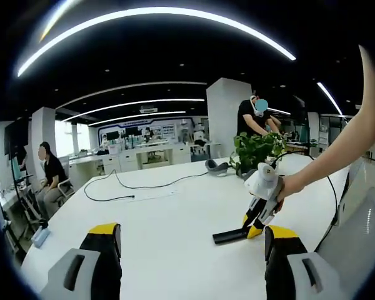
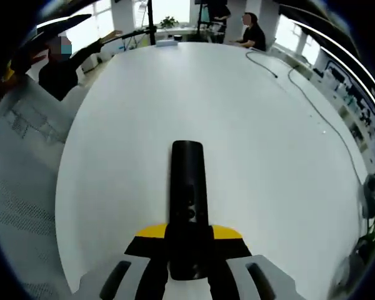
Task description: Press the specified remote control buttons in sequence, fully releasing each button before pressing the next.
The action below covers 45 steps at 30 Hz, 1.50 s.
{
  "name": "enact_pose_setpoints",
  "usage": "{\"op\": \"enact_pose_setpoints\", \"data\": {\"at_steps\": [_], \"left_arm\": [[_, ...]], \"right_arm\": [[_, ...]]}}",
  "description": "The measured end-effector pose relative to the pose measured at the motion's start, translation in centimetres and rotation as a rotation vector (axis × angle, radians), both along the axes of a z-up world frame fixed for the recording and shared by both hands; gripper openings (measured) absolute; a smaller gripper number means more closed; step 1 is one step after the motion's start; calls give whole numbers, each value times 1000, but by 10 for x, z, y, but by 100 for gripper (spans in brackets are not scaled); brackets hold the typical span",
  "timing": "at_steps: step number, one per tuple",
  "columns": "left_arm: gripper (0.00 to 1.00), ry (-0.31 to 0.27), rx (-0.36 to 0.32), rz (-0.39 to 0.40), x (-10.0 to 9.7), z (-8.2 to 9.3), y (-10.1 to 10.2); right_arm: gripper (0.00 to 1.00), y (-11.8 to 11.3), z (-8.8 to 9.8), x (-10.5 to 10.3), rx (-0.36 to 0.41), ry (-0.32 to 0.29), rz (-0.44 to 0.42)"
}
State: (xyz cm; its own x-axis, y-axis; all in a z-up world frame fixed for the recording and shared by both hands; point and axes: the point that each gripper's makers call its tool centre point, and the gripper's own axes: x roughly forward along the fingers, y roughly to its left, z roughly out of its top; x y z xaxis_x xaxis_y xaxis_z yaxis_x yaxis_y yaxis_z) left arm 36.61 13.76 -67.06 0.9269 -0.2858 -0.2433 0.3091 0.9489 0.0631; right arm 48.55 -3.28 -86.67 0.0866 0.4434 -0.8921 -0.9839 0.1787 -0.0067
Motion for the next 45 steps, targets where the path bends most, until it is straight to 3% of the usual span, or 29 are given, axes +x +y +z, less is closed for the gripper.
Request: {"op": "enact_pose_setpoints", "data": {"at_steps": [10,17,25,31,39,45], "left_arm": [[99,5,3,1,1,-1,0],[99,6,4,-3,1,-2,-1],[99,5,6,-2,1,-2,-1],[99,4,3,-5,1,-2,-1],[99,-2,-3,-8,1,0,-2],[100,-20,-33,-3,0,5,0]], "right_arm": [[21,1,-1,20,-15,6,0],[21,1,-1,22,-15,16,-4],[26,-4,-1,22,33,-33,-128],[42,-1,21,22,176,-102,-256],[69,-10,69,27,421,-188,-516],[86,-27,110,34,552,-341,-605]]}}
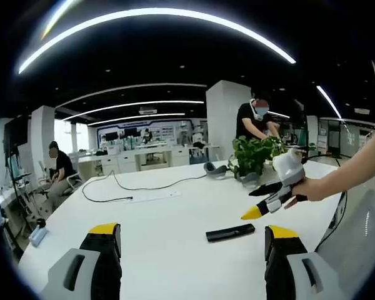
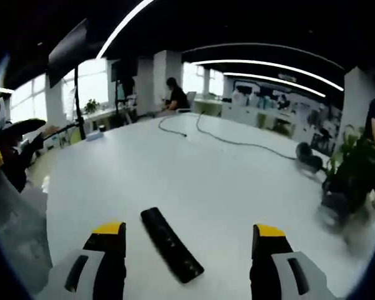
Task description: Press the specified remote control buttons in sequence, fully releasing each button before pressing the next.
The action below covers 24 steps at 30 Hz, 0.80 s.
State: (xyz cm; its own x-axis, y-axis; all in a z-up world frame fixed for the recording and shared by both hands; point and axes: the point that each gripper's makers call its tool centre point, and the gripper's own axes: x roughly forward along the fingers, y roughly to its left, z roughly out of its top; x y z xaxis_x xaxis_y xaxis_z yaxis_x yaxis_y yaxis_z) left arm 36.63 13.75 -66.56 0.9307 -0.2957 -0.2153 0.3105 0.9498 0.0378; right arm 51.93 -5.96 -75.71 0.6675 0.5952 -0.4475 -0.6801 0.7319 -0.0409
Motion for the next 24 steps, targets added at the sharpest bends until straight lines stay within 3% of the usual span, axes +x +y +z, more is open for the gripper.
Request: {"op": "enact_pose_setpoints", "data": {"at_steps": [6,15,24], "left_arm": [[100,-6,0,-1,-1,1,0],[99,-18,-5,-7,-2,4,-1],[99,-18,-20,0,-3,5,1]], "right_arm": [[99,-17,29,-8,71,-64,-95],[99,-44,69,-31,127,-139,-186],[99,-64,98,-71,169,-204,-231]]}}
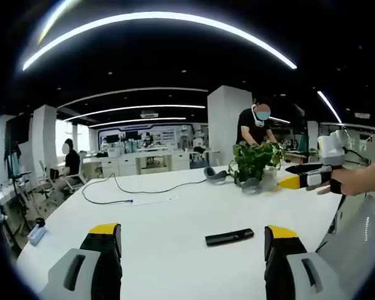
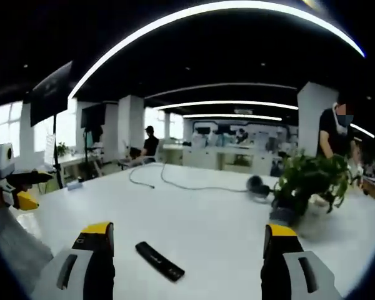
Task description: Press the specified remote control buttons in sequence, fully releasing each button before pressing the next.
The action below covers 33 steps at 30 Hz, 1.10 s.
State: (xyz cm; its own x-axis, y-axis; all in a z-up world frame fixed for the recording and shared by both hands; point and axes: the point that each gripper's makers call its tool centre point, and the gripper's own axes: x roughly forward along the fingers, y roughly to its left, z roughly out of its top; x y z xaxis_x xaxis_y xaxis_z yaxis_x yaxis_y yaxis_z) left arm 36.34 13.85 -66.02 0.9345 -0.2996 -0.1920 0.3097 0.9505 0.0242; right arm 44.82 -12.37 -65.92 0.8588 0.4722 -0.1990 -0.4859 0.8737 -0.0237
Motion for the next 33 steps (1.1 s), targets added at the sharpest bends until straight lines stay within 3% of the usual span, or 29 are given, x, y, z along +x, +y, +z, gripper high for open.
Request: {"op": "enact_pose_setpoints", "data": {"at_steps": [12,14,17,26,29,33], "left_arm": [[99,0,2,-20,-1,0,-4],[99,1,-1,-28,-2,0,-6],[99,-1,3,-34,-2,0,-7],[99,-11,9,1,-2,2,-1],[100,-3,23,2,-1,0,-2],[100,-4,28,4,-1,-1,-1]], "right_arm": [[96,-18,7,-36,-24,-19,-70],[97,-19,11,-40,3,-21,-78],[96,-21,14,-44,-4,-17,-86],[94,-30,9,-58,-120,-45,-64],[94,-25,5,-59,-91,-25,-47],[93,-28,9,-59,-90,-46,-53]]}}
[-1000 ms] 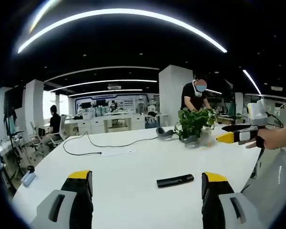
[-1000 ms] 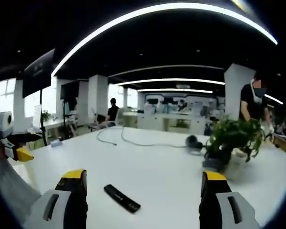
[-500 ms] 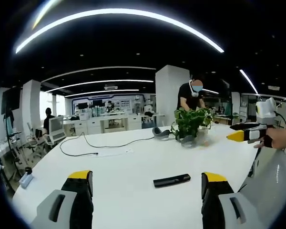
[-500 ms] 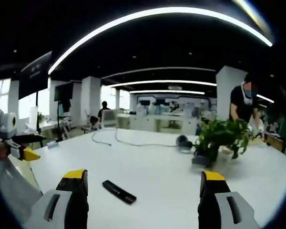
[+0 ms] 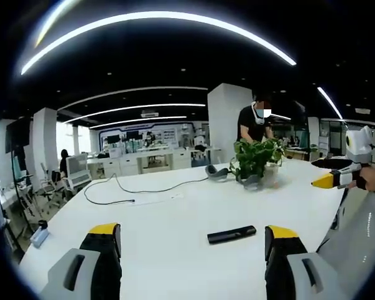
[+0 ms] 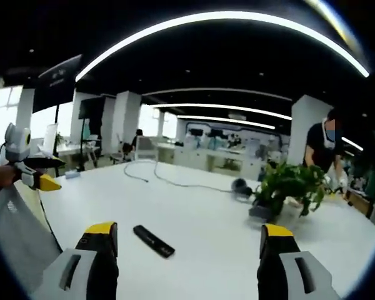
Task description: Press the specified remote control buttons in sequence, fully releasing each button before pressing the next.
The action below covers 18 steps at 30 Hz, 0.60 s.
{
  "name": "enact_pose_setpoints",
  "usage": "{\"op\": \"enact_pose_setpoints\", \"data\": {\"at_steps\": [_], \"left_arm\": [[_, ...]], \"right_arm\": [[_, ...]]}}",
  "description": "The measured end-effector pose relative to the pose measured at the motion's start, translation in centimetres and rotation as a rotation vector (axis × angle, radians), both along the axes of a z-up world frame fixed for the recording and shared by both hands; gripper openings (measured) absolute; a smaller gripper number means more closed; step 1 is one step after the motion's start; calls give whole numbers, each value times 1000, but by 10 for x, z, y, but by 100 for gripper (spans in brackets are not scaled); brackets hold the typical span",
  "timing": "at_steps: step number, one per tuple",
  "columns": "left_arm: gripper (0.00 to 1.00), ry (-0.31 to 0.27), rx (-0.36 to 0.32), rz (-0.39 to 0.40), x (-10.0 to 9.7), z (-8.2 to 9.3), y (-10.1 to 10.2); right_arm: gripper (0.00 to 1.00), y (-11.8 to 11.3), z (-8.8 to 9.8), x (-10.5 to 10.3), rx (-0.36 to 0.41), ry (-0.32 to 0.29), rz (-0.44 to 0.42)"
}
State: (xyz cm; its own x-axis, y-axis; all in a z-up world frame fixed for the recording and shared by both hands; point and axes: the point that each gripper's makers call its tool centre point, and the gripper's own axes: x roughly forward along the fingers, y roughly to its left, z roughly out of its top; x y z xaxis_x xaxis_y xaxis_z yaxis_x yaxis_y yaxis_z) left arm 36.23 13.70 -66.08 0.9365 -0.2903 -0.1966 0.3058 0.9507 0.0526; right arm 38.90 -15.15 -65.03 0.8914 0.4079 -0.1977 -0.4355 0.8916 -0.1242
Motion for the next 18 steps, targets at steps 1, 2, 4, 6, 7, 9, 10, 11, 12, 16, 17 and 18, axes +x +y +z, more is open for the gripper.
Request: {"op": "enact_pose_setpoints", "data": {"at_steps": [1,2,4,6,7,9,10,11,12,16,17,18], "left_arm": [[100,-2,-2,0,0,1,0],[100,0,-2,2,0,0,0],[100,11,2,5,1,-2,1],[100,13,-1,8,2,-2,2],[100,13,-1,15,2,-2,3],[100,13,27,40,3,-4,8],[100,13,30,42,3,-4,9],[100,14,31,44,3,-5,9],[100,17,29,47,3,-5,10],[100,10,15,31,2,-3,6],[99,3,8,22,2,-1,4],[99,1,6,18,1,-1,2]], "right_arm": [[93,-2,-1,0,4,7,-6],[94,-4,-3,0,13,21,-12],[95,-7,-2,1,20,10,-21],[95,-11,2,1,22,-10,-40],[95,-12,3,0,29,-15,-44],[95,-12,0,-2,48,-3,-42],[95,-11,-2,-2,50,2,-35],[94,-11,-4,-2,43,6,-29],[94,-11,-5,0,40,10,-24],[94,-7,-12,-1,41,37,4],[93,-6,-13,-1,33,40,14],[92,-5,-14,-2,28,42,20]]}}
